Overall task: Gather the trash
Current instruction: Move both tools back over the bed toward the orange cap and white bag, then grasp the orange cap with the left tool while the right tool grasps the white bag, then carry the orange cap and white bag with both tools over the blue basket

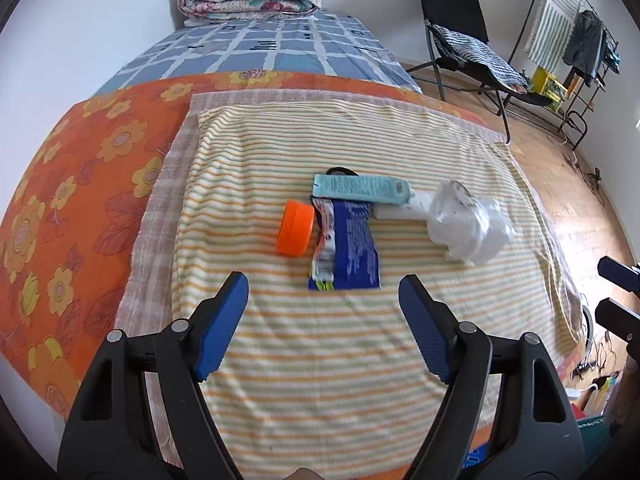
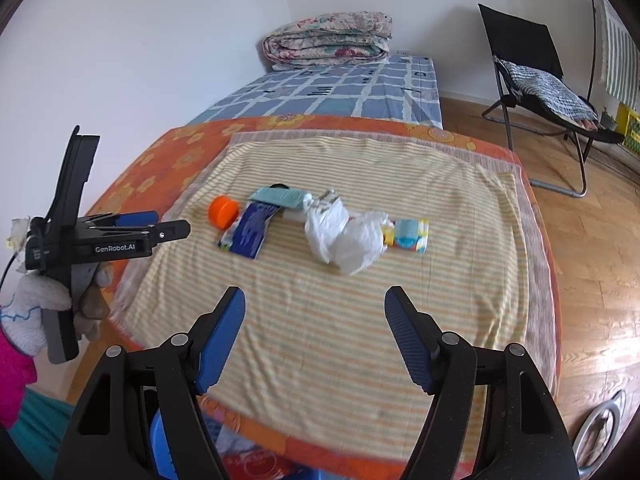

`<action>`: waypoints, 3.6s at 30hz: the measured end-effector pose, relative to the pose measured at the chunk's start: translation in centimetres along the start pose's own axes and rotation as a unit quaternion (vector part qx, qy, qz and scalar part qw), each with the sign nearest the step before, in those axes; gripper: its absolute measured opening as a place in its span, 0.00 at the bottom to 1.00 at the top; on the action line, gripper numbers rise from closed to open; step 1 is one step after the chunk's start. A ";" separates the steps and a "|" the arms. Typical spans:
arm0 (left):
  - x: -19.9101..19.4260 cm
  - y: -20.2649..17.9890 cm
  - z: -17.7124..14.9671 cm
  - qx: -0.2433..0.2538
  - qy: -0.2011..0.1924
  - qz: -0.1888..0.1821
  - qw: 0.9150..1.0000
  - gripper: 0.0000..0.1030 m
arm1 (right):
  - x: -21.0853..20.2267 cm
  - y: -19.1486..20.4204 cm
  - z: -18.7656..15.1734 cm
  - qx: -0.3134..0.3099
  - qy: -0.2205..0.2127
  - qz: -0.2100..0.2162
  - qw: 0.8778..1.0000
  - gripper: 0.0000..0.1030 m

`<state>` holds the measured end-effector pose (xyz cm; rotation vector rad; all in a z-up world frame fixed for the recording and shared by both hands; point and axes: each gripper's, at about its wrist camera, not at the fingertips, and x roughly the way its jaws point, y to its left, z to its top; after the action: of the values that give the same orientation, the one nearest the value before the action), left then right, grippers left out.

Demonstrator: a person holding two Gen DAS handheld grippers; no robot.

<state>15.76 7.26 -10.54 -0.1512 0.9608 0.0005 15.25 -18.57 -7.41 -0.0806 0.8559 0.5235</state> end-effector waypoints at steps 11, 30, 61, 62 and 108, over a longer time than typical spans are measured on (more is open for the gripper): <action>4.9 1.4 2.5 -0.017 0.016 0.006 1.000 0.66 | 7.2 -0.2 3.6 0.013 0.028 -0.009 0.999 0.70; 8.9 2.3 3.3 -0.005 0.042 -0.003 0.999 0.23 | 14.0 -0.2 4.4 -0.012 0.062 -0.073 0.995 0.70; 2.8 2.9 2.5 -0.013 -0.005 -0.025 1.000 0.21 | 5.6 -0.7 4.7 -0.010 -0.015 -0.004 1.000 0.08; 2.2 2.6 2.3 -0.010 -0.008 -0.025 1.000 0.21 | 4.7 -0.5 4.5 -0.012 -0.018 0.002 1.000 0.08; -7.7 -7.8 -22.3 0.080 0.081 -0.106 0.988 0.21 | -5.2 6.6 -16.7 -0.076 0.096 0.100 0.987 0.08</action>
<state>-6.28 -2.83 -15.81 -0.1052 1.0989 -0.2889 -2.26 -19.51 -13.69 -0.1887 1.0173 0.7792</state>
